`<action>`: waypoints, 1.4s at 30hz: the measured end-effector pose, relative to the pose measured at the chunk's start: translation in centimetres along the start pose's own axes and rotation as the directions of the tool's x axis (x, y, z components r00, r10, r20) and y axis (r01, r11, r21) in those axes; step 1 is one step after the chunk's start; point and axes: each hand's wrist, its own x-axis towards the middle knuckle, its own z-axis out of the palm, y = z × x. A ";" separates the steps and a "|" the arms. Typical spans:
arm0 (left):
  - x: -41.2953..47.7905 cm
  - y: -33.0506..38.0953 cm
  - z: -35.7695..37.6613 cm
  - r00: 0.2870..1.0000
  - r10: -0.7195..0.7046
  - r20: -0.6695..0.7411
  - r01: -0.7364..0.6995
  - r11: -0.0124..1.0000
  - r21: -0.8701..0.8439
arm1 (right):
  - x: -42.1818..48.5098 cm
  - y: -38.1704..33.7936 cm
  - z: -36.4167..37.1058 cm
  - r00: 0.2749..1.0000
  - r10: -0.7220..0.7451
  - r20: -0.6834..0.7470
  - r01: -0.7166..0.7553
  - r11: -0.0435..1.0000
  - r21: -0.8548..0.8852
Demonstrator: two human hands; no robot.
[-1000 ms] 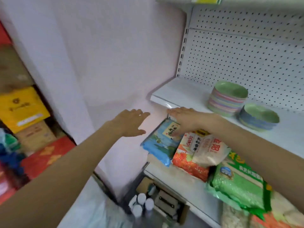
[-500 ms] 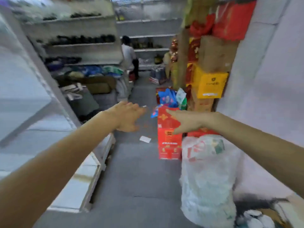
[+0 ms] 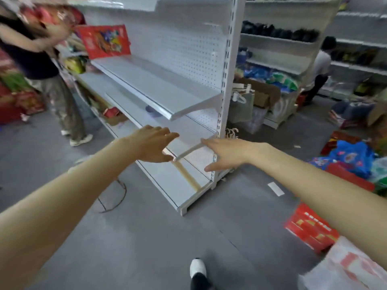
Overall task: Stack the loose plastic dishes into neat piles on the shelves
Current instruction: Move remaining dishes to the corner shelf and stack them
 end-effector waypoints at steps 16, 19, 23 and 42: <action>-1.1 -20.6 8.5 0.961 -0.251 0.113 0.258 0.965 -0.051 | 27.1 -9.2 -5.6 0.950 -0.300 0.088 0.308 0.947 -0.094; -1.4 -24.2 9.9 0.955 -0.280 0.095 0.287 0.956 -0.067 | 31.6 -10.5 -6.3 0.951 -0.293 0.098 0.299 0.952 -0.063; -3.3 -28.5 13.3 0.941 -0.305 0.143 0.317 0.946 -0.070 | 36.4 -13.3 -5.8 0.946 -0.284 0.156 0.294 0.955 -0.043; 4.2 -56.2 27.4 0.975 -0.114 0.189 0.152 0.968 -0.202 | 58.2 -21.7 -7.6 0.981 0.043 0.188 -0.052 0.998 0.044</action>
